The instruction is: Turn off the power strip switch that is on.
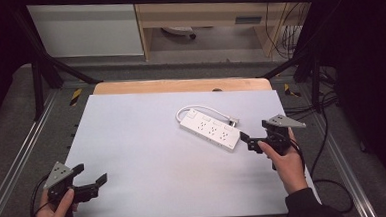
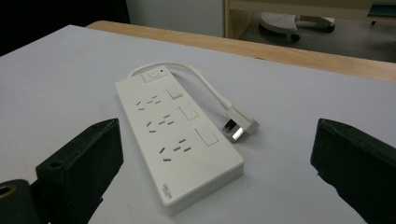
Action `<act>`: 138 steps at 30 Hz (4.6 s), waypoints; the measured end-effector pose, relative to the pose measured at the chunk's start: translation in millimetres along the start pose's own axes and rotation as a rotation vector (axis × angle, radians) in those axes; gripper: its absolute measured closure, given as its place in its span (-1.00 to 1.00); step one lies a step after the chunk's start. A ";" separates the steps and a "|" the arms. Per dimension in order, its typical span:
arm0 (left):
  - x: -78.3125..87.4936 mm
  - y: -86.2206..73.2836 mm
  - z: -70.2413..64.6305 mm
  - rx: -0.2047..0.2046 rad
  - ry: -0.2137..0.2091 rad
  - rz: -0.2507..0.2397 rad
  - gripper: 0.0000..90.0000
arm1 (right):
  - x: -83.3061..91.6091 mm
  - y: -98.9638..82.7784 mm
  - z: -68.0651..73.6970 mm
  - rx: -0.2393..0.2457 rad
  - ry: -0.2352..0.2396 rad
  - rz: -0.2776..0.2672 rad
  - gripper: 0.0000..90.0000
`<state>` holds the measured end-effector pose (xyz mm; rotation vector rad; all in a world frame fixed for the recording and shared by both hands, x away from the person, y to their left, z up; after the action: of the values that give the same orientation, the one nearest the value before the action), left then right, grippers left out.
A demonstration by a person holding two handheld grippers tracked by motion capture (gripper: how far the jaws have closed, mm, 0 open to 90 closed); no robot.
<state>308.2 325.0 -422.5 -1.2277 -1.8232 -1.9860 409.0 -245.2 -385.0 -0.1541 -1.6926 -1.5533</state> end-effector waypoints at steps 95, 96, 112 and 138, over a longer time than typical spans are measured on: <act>0.1 -0.2 0.5 -0.002 -0.004 0.000 -0.85 | -110.1 65.1 14.8 0.070 -0.019 0.017 0.44; 0.0 -0.2 0.3 0.000 -0.005 0.000 -0.85 | -111.0 64.8 15.0 0.076 -0.022 0.015 0.48; 0.3 -0.2 0.7 -0.001 -0.006 0.001 -0.85 | -127.6 60.5 23.3 0.128 -0.037 0.023 0.88; -0.5 -0.3 0.9 0.002 -0.006 0.001 -0.85 | -156.4 54.7 33.1 0.147 -0.030 0.154 1.00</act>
<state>308.7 325.7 -423.1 -1.2357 -1.8267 -1.9809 528.7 -137.7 -436.8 -0.2272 -1.7682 -1.3148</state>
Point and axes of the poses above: each handheld gripper's, and its own axes: x roughly backward along the jaws, y roughly out of its top, z roughly to its left, the point moved 1 cm from there along -x, roughly forward along the jaws, and after that the axes turned 13 degrees about z, right-handed, at the moved point
